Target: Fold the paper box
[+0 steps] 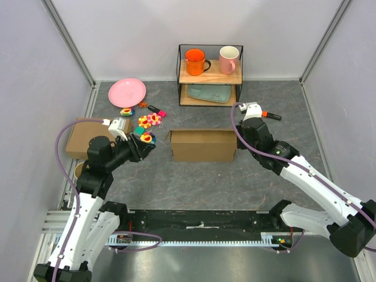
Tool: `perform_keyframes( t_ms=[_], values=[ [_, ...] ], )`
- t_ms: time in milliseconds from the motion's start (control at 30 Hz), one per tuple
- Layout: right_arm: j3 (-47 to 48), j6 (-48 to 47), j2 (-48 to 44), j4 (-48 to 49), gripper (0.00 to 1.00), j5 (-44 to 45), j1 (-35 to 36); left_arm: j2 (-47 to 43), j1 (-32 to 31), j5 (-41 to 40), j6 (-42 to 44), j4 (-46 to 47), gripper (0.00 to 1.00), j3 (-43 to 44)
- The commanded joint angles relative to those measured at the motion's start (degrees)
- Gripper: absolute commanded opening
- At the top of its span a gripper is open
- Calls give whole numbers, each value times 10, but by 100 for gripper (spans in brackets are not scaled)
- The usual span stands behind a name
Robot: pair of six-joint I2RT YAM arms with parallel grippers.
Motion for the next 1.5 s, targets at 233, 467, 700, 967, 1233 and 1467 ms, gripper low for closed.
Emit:
perform_keyframes(
  t_ms=[233, 467, 700, 967, 1233, 1467],
  values=[
    [35, 12, 0, -43, 0, -27, 5, -2, -20, 56, 78, 203, 38, -54],
    [43, 6, 3, -50, 0, -33, 5, 65, -36, 61, 126, 195, 98, -16],
    [37, 5, 3, -46, 0, -43, 5, 99, -43, 28, 175, 172, 92, 3],
    [33, 7, 6, -38, 0, -46, 5, 150, -77, -1, 186, 178, 64, 14],
    [41, 11, 7, -40, 0, -56, 5, 171, -101, -44, 200, 175, 56, 15],
    [46, 21, 8, -44, 0, -67, 6, 186, -103, -50, 188, 173, 40, 27]
  ],
)
